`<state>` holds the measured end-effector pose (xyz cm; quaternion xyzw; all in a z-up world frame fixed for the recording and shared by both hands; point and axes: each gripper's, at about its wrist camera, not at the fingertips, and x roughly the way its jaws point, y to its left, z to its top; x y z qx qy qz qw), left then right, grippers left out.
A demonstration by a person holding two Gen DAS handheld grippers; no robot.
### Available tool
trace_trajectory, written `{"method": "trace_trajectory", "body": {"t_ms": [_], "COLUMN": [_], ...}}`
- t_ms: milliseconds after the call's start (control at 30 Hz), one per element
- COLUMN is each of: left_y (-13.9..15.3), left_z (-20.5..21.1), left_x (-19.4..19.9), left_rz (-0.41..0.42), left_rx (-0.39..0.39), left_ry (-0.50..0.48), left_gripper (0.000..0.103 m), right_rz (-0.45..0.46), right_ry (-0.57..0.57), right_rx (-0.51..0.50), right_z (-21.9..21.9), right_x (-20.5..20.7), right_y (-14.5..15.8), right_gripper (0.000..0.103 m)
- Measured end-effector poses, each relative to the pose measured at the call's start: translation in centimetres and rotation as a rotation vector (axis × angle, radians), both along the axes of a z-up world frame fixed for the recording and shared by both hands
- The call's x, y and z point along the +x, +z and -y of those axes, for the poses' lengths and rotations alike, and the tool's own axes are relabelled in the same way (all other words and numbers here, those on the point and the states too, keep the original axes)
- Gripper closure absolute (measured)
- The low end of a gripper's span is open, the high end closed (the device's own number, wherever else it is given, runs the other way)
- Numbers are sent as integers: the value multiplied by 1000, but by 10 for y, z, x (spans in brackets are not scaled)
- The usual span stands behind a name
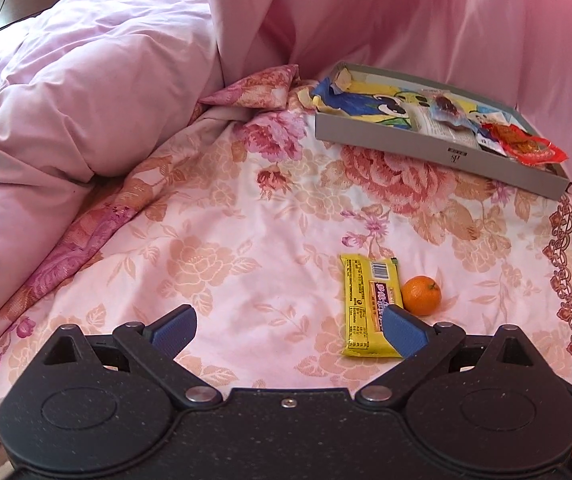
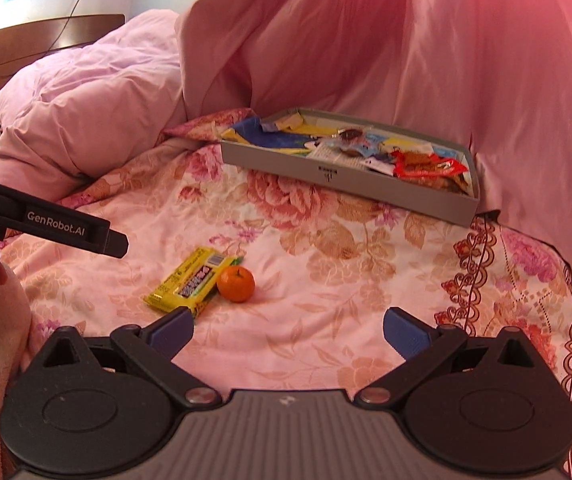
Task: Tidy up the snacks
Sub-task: 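Move both tools down toward the yellow candy bar and mandarin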
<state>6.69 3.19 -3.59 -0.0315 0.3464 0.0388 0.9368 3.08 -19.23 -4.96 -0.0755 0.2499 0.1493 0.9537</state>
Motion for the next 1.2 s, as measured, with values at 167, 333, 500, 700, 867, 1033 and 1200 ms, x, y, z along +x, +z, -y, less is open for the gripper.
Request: {"method": "trace_trajectory", "body": {"t_ms": [167, 333, 500, 700, 867, 1033, 1200], "left_y": [-6, -10, -13, -16, -19, -24, -26], "left_z": [1, -3, -6, -10, -9, -9, -8], "left_x": [9, 15, 20, 28, 34, 42, 47], "left_rz": [-25, -48, -60, -62, -69, -82, -90], "left_rx": [1, -28, -43, -39, -30, -32, -18], "left_ry": [6, 6, 34, 67, 71, 89, 91], "left_gripper": [4, 4, 4, 4, 4, 4, 4], "right_rz": [-37, -68, -73, -78, -32, 6, 1], "right_ry": [-3, 16, 50, 121, 170, 196, 212], "right_rx": [-8, -28, -75, -127, -205, -251, -238], "right_z": [-1, -3, -6, -9, -15, -20, -26], "right_x": [7, 14, 22, 33, 46, 63, 82], "right_y": [-5, -9, -11, -14, -20, -32, -41], "right_gripper": [0, 0, 0, 0, 0, 0, 0]}}
